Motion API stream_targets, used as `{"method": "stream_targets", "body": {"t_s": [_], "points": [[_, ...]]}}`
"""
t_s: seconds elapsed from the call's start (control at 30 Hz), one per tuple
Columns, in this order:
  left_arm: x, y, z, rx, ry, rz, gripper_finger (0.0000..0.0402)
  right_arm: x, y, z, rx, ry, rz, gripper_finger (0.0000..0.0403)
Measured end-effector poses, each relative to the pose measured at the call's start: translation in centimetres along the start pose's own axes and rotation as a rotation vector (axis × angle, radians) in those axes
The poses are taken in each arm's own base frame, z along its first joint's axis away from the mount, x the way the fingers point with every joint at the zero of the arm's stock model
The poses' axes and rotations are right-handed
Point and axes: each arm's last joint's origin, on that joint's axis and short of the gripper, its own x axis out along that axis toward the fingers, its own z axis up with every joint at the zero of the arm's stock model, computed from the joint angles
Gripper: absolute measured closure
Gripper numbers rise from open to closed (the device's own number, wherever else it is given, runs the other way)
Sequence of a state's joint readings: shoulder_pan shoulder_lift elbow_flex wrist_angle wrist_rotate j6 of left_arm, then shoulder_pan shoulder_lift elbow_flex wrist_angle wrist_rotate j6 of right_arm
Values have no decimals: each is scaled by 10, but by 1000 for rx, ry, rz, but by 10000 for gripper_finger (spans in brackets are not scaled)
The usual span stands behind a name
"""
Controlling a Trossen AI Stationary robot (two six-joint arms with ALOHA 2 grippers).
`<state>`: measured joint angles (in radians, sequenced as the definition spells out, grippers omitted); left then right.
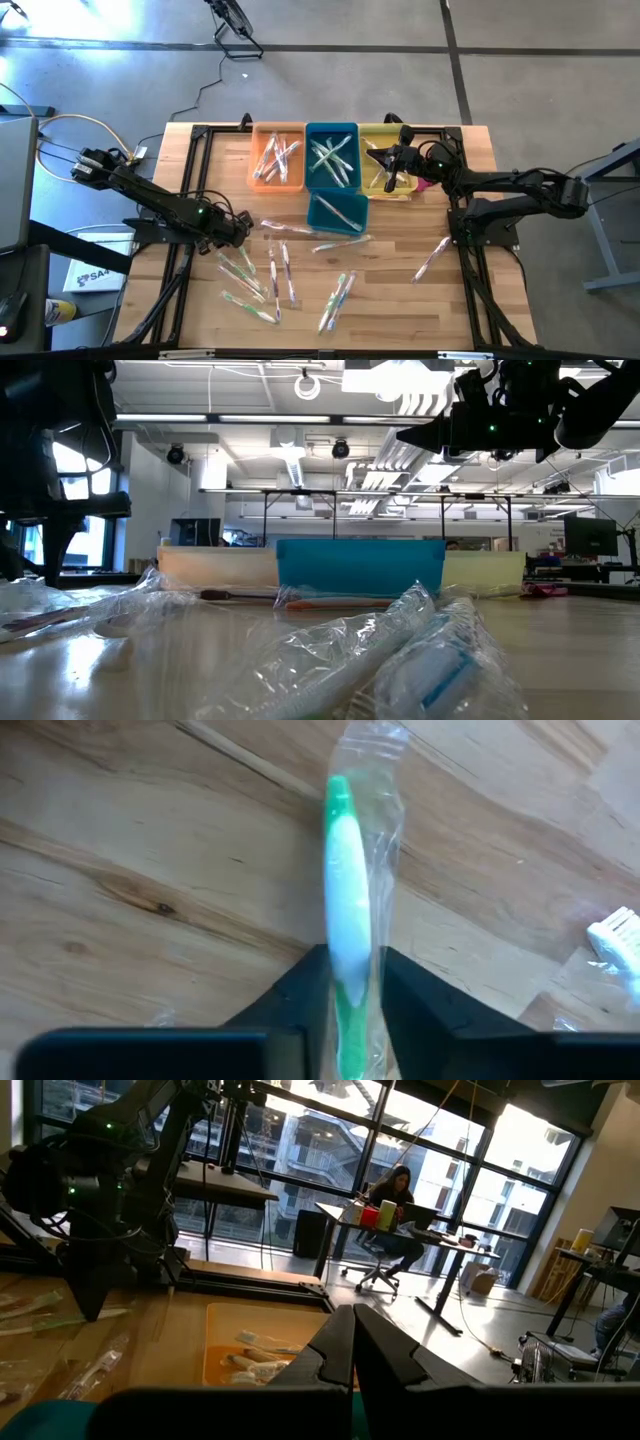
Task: Pick & Place Toothbrushes
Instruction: Put the green toothbrush into the top blue bin
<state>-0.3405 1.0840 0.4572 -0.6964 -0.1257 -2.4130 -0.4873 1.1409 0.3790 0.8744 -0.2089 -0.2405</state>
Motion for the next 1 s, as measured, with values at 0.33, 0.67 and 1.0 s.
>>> {"method": "stream_targets", "body": {"t_s": [0.33,0.67,1.0], "points": [[0,-1,-1,8,7,-6,391,0,0,0,0,0,0,401],[-1,-6,-4,87,9,-98,385,0,0,0,0,0,0,401],[-13,-7,0,138,5,-203,389,0,0,0,0,2,0,401]]}}
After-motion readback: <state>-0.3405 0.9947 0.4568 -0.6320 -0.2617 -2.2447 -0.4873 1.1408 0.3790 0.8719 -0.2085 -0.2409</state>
